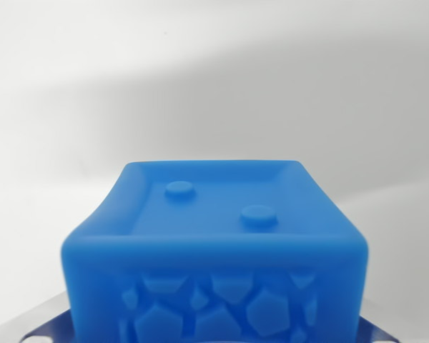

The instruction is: Stack cube

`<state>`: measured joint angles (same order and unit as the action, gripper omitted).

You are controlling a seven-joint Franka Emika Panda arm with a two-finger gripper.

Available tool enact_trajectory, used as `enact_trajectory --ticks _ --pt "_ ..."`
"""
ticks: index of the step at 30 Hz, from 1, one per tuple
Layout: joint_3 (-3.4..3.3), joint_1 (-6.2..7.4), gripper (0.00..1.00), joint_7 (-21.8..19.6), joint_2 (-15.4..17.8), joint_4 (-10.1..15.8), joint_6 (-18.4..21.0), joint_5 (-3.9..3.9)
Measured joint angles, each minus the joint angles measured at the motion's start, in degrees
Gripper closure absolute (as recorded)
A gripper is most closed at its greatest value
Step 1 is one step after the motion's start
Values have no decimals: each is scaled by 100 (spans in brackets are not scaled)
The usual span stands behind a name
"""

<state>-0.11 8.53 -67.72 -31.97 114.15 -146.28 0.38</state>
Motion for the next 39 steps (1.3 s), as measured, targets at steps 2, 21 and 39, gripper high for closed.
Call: enact_trajectory --ticks 2,21,39 --pt "0 0 100 0 82 11 64 0" --pt "-14 -235 100 572 362 221 139 0" --pt "-18 -537 100 1289 561 407 155 0"
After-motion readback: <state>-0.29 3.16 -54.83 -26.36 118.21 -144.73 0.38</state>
